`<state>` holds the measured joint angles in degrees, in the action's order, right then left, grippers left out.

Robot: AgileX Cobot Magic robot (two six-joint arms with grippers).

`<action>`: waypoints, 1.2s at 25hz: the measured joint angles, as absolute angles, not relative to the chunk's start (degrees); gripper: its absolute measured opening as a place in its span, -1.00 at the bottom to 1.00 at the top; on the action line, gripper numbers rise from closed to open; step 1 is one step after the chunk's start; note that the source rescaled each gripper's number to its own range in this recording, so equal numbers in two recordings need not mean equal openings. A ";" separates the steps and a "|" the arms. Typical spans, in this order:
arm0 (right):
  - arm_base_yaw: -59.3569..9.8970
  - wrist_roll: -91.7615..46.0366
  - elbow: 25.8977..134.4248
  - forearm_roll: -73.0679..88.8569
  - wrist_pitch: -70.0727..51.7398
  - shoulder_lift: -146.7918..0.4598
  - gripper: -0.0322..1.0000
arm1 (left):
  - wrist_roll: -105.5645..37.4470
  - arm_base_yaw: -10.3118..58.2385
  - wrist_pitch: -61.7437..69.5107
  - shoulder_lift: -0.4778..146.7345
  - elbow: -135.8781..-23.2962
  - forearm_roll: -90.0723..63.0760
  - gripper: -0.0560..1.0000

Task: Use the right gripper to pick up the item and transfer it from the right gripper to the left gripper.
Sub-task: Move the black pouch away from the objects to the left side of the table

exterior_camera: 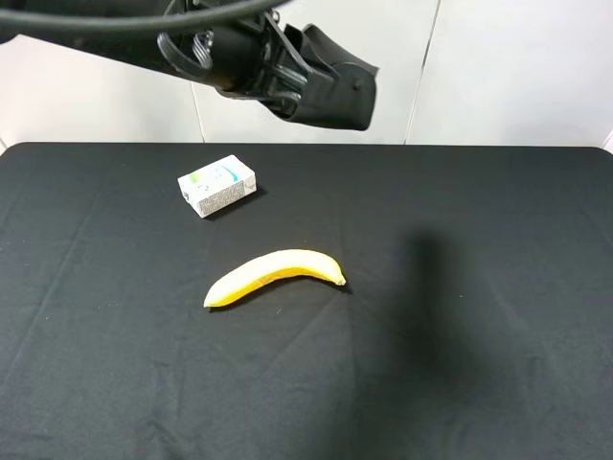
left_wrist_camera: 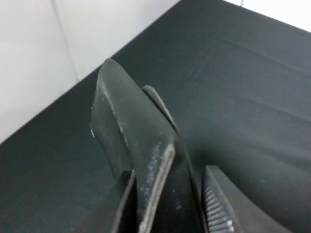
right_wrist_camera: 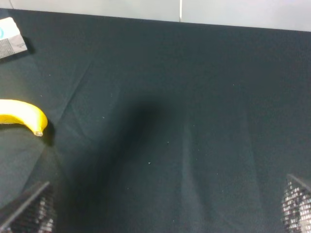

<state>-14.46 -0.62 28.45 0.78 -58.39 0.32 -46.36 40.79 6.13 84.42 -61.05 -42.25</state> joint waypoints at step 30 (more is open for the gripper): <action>-14.46 -0.62 28.45 0.89 -58.39 0.32 1.00 | -39.07 23.10 14.54 88.98 -61.23 -42.27 -0.89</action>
